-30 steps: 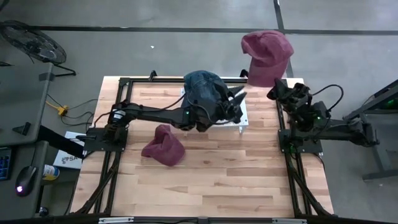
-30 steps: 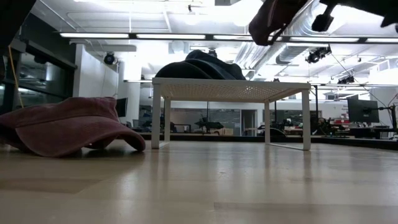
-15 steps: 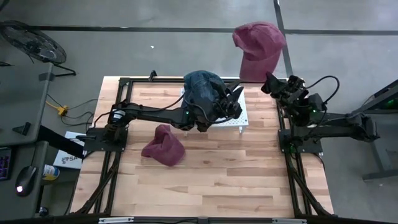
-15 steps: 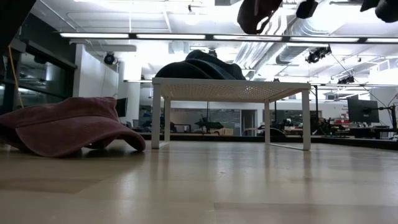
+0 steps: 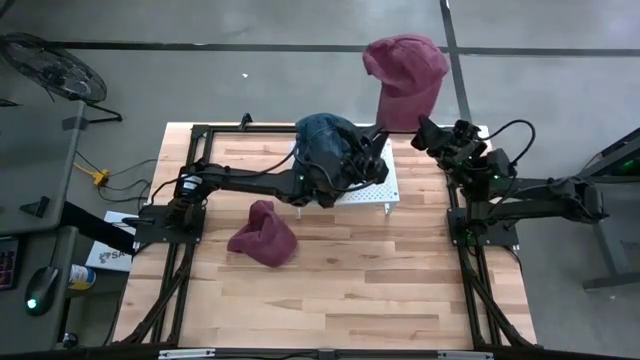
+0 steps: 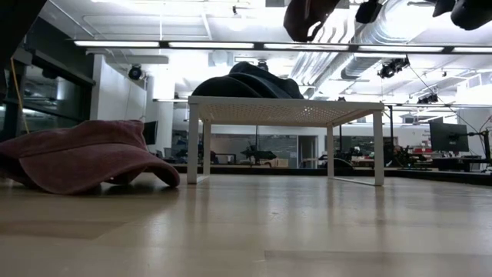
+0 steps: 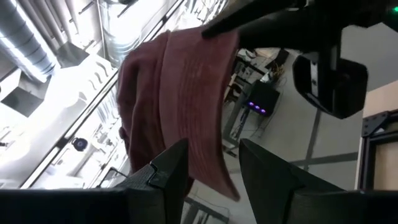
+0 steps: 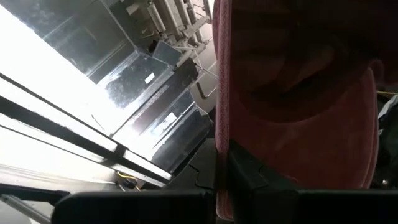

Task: Pick & Place hat
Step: Put the right red cap on the shelf

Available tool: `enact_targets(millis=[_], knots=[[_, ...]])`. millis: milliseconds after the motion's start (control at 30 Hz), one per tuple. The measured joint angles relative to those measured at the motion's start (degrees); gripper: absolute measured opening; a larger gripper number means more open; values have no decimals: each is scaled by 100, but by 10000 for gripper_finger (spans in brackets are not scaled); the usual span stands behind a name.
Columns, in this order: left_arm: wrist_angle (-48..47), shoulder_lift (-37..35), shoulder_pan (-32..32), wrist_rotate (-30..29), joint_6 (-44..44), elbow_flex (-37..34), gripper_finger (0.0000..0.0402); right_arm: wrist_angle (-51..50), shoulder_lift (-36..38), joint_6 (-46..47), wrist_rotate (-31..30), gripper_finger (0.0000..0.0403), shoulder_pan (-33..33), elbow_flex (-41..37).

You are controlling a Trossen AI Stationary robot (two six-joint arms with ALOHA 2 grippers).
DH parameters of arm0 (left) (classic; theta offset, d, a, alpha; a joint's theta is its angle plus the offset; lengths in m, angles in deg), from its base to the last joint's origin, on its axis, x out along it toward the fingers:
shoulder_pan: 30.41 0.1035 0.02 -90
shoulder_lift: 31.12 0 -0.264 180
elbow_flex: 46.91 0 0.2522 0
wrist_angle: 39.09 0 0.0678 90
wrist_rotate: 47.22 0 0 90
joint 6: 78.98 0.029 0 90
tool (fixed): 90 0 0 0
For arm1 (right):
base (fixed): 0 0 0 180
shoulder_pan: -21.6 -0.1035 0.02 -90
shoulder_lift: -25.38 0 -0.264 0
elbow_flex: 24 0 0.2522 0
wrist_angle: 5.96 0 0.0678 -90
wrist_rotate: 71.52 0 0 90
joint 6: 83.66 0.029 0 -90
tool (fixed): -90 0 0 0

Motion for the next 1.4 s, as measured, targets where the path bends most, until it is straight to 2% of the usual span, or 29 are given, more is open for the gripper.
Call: enact_targets(millis=[467, 867, 1067, 1400], knots=[[30, 7, 0, 99, 129, -2, 133, -43, -55, 142, 102, 6, -11, 0], [69, 9, 0, 83, 129, -2, 10, -63, -55, 145, 85, 6, -7, -2], [61, 9, 0, 81, 129, -2, 11, -84, -51, 141, 101, 6, -7, -2], [76, 0, 2, 44, 133, -2, 4, -118, -48, -28, 395, 38, -7, -11]])
